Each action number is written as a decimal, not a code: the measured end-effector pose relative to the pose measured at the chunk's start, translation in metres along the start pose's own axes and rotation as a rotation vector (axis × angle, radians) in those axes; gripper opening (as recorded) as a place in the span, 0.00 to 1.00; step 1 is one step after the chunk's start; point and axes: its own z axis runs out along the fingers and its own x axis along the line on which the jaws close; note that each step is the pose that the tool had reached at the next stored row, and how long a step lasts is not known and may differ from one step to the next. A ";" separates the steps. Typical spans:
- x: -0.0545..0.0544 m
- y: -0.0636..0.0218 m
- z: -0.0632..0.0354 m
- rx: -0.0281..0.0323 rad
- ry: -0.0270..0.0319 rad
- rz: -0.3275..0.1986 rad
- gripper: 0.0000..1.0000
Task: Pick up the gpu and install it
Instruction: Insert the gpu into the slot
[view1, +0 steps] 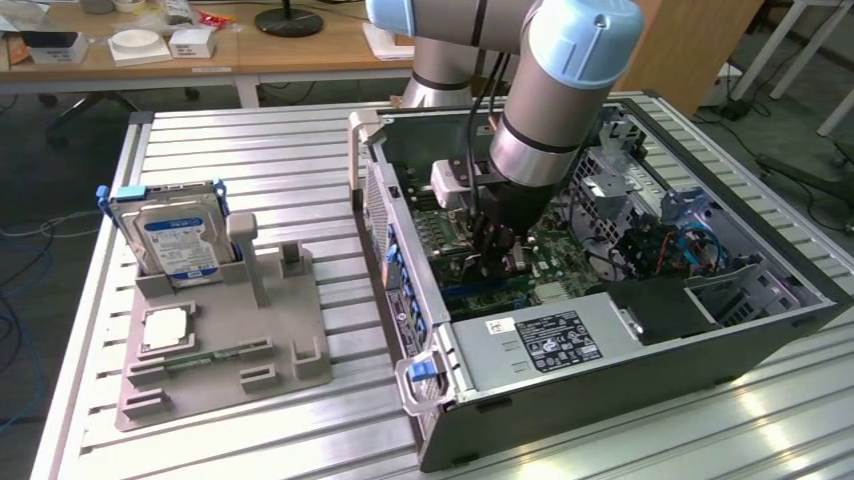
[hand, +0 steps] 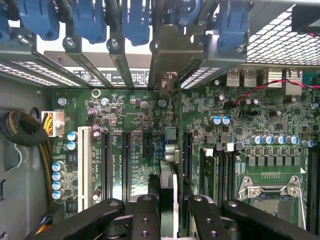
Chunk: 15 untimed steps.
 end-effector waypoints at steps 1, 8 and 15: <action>0.000 0.0000 0.0000 0.0000 0.0000 0.000 0.27; 0.000 -0.0001 -0.0001 0.0006 -0.0004 0.009 0.27; 0.001 0.0007 -0.0010 0.0043 -0.0026 0.012 0.27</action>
